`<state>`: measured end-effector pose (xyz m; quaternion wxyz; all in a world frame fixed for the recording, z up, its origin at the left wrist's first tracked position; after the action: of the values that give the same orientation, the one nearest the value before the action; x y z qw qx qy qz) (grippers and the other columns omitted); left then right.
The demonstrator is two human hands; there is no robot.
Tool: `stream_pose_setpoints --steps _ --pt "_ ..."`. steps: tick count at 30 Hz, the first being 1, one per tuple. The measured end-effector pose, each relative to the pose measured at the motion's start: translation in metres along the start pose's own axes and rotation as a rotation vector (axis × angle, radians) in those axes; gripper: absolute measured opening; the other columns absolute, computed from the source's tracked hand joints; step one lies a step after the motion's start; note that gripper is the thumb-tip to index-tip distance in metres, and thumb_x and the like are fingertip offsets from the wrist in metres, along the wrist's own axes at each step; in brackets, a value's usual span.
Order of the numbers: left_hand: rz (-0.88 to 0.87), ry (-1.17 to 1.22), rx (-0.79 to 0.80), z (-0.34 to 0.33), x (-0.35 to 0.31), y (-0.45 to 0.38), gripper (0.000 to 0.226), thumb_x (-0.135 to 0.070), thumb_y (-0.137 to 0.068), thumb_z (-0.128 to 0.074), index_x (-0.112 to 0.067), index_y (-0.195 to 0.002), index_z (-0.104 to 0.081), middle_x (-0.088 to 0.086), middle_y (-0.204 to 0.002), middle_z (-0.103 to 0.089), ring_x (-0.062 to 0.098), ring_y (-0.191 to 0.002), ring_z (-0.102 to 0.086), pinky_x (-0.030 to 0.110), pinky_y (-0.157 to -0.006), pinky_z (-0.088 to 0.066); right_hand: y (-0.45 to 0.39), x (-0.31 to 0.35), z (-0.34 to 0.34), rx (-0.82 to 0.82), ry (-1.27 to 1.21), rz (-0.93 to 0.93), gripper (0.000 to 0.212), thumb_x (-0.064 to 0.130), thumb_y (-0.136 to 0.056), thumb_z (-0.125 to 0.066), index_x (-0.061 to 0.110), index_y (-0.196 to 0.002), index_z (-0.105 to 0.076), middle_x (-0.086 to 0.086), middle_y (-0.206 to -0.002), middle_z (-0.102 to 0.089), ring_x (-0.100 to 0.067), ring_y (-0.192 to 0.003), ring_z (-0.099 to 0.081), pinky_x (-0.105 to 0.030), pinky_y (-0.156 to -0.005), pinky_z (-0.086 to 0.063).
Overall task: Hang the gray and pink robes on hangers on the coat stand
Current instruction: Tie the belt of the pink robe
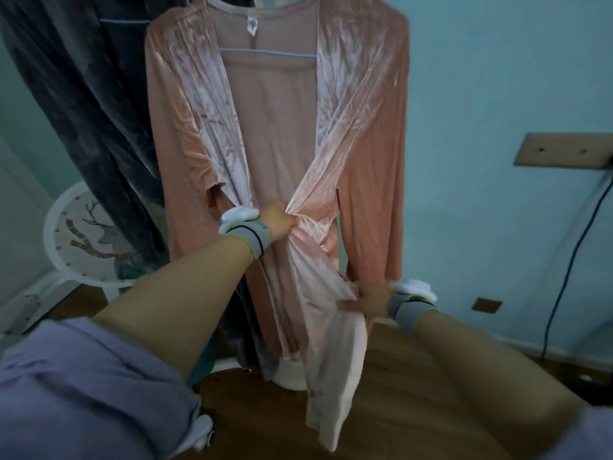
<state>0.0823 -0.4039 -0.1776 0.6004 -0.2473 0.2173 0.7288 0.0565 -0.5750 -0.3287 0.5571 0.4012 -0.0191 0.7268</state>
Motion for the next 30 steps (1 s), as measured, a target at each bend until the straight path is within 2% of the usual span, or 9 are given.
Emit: stream_pose_setpoints --steps 2,4,8,12,15,20,22,25,30 --pt "0.000 -0.013 -0.011 -0.001 -0.001 -0.001 0.029 -0.011 -0.089 -0.054 0.005 -0.112 -0.063 0.027 -0.114 -0.064 0.035 -0.106 -0.061 0.033 -0.080 -0.044 0.006 0.000 0.021 -0.002 0.095 -0.029 0.039 0.051 -0.086 -0.055 0.015 -0.099 -0.064 -0.009 -0.106 -0.065 -0.025 -0.097 -0.060 -0.023 -0.080 -0.042" --pt "-0.011 -0.049 0.039 -0.006 -0.003 0.000 0.030 -0.018 -0.090 -0.055 0.004 -0.108 -0.064 0.025 -0.107 -0.065 0.034 -0.101 -0.062 0.032 -0.077 -0.043 0.014 0.006 0.048 -0.027 0.110 -0.070 0.046 0.055 -0.085 -0.053 0.018 -0.059 -0.053 -0.003 -0.067 -0.058 -0.017 -0.061 -0.052 -0.017 -0.055 -0.040" --pt "-0.017 -0.078 0.179 -0.009 -0.003 0.007 0.035 -0.040 -0.088 -0.058 -0.007 -0.076 -0.062 0.006 -0.065 -0.053 0.021 -0.067 -0.050 0.025 -0.057 -0.036 0.025 0.050 0.104 -0.118 -0.604 0.048 0.035 0.030 -0.091 -0.056 0.014 -0.060 -0.051 0.004 -0.043 -0.049 -0.001 -0.026 -0.038 -0.012 -0.029 -0.029" --pt "0.006 -0.043 0.041 0.036 0.003 0.010 0.032 -0.032 -0.088 -0.059 -0.011 -0.065 -0.063 0.000 -0.058 -0.051 0.016 -0.060 -0.047 0.022 -0.056 -0.038 0.037 0.117 0.145 -0.021 -0.974 0.231 0.028 0.014 -0.097 -0.043 0.004 -0.073 -0.054 -0.003 -0.050 -0.057 -0.003 -0.030 -0.049 -0.013 -0.035 -0.042" --pt "-0.005 0.023 -0.038 0.069 0.004 0.020 0.019 -0.023 -0.084 -0.064 -0.013 -0.068 -0.063 0.003 -0.062 -0.054 0.017 -0.066 -0.049 0.011 -0.052 -0.035 0.041 0.137 0.139 0.053 -0.791 0.149 0.028 0.021 -0.099 -0.039 0.005 -0.079 -0.049 -0.004 -0.040 -0.060 -0.008 -0.027 -0.052 -0.011 -0.032 -0.041" --pt "-0.132 0.318 -0.071 0.102 -0.022 0.037 0.022 -0.017 -0.081 -0.069 -0.018 -0.059 -0.064 0.009 -0.065 -0.060 0.020 -0.068 -0.054 0.031 -0.073 -0.041 0.032 0.146 0.087 0.267 -0.650 0.020 0.034 0.030 -0.100 -0.036 0.007 -0.077 -0.049 -0.004 -0.043 -0.065 -0.008 -0.028 -0.055 -0.014 -0.031 -0.045" --pt "-0.194 0.243 0.033 0.096 -0.038 0.046 0.019 -0.012 -0.081 -0.068 -0.019 -0.063 -0.064 -0.005 -0.061 -0.063 0.006 -0.061 -0.056 0.025 -0.071 -0.042 0.024 0.154 0.070 0.292 -0.765 0.016 0.034 0.030 -0.100 -0.037 0.007 -0.077 -0.049 -0.003 -0.042 -0.064 -0.011 -0.032 -0.059 -0.018 -0.035 -0.049" --pt "-0.223 0.165 0.267 0.070 -0.053 0.064 0.015 -0.006 -0.081 -0.067 -0.016 -0.071 -0.064 0.000 -0.067 -0.059 0.005 -0.065 -0.051 0.021 -0.069 -0.040 0.019 0.171 0.042 0.376 -0.798 0.077 0.033 0.022 -0.100 -0.036 0.007 -0.075 -0.051 -0.012 -0.060 -0.061 -0.020 -0.055 -0.062 -0.030 -0.064 -0.055" --pt "-0.211 0.314 0.515 0.030 -0.049 0.082 0.017 0.006 -0.083 -0.059 -0.008 -0.075 -0.063 0.014 -0.081 -0.062 0.028 -0.080 -0.055 0.035 -0.083 -0.044 0.016 0.171 0.032 0.294 -0.593 0.079 0.036 0.000 -0.098 -0.032 0.006 -0.064 -0.041 -0.002 -0.033 -0.054 -0.009 -0.031 -0.051 -0.019 -0.048 -0.038"
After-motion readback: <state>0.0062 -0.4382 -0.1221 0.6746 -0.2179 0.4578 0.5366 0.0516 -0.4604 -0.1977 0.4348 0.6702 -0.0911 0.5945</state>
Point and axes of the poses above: each hand's wrist, its own y-axis away from the middle knuckle, its own z-axis out of the back of the hand, x = y × z, the point moved 9 cm from there along -y, towards the middle knuckle
